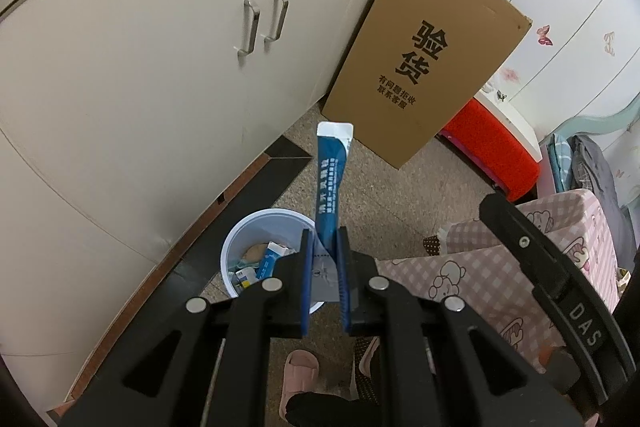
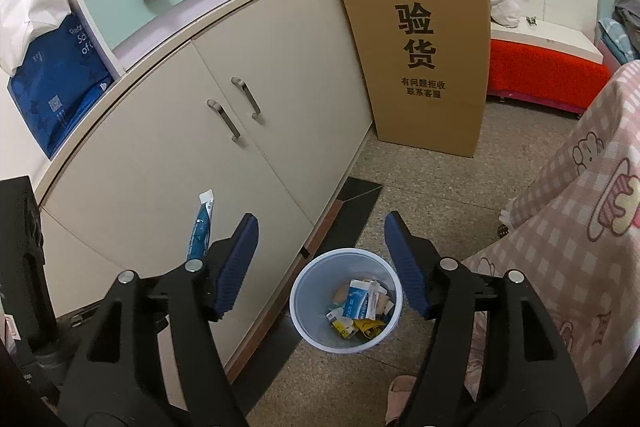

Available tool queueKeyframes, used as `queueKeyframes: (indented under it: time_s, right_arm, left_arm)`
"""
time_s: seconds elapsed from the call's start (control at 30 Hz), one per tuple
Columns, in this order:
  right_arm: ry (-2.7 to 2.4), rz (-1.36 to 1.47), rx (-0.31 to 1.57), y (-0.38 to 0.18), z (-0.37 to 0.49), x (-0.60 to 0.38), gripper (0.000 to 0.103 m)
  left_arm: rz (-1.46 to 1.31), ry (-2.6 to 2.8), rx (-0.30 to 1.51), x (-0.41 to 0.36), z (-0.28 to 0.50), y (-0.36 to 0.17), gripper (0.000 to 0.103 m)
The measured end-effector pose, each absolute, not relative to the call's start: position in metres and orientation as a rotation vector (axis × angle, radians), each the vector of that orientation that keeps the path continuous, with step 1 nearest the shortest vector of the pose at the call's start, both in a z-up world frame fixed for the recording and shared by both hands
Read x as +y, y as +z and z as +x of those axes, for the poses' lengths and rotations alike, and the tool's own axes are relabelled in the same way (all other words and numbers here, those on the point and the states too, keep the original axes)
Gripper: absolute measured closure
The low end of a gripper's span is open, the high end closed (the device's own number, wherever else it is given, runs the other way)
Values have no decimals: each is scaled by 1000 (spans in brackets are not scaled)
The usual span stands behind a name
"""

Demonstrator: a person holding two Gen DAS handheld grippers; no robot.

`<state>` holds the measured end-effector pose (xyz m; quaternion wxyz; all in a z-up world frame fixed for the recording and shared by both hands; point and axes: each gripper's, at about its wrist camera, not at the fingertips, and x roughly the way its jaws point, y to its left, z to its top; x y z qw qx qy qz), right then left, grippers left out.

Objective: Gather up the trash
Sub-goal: 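Carry the toothpaste tube and blue box to the wastebasket and open both grippers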

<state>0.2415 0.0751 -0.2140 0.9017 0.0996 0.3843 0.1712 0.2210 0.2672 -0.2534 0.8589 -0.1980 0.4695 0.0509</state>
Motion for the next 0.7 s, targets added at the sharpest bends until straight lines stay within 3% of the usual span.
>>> queueKeyframes:
  time_s: [0.53, 0.57, 0.63, 0.7]
  right_arm:
    - [328, 271, 770, -214, 241, 50, 33]
    - [326, 275, 772, -214, 241, 49, 33]
    - [326, 280, 774, -215, 240, 47, 33]
    - [325, 283, 775, -215, 239, 45, 33]
  left_arm:
    - [-326, 143, 979, 245, 238, -245, 89]
    - [-319, 153, 982, 244, 239, -245, 84]
    - [-315, 173, 997, 243, 241, -247, 47]
    - [-316, 195, 987, 244, 239, -247, 39]
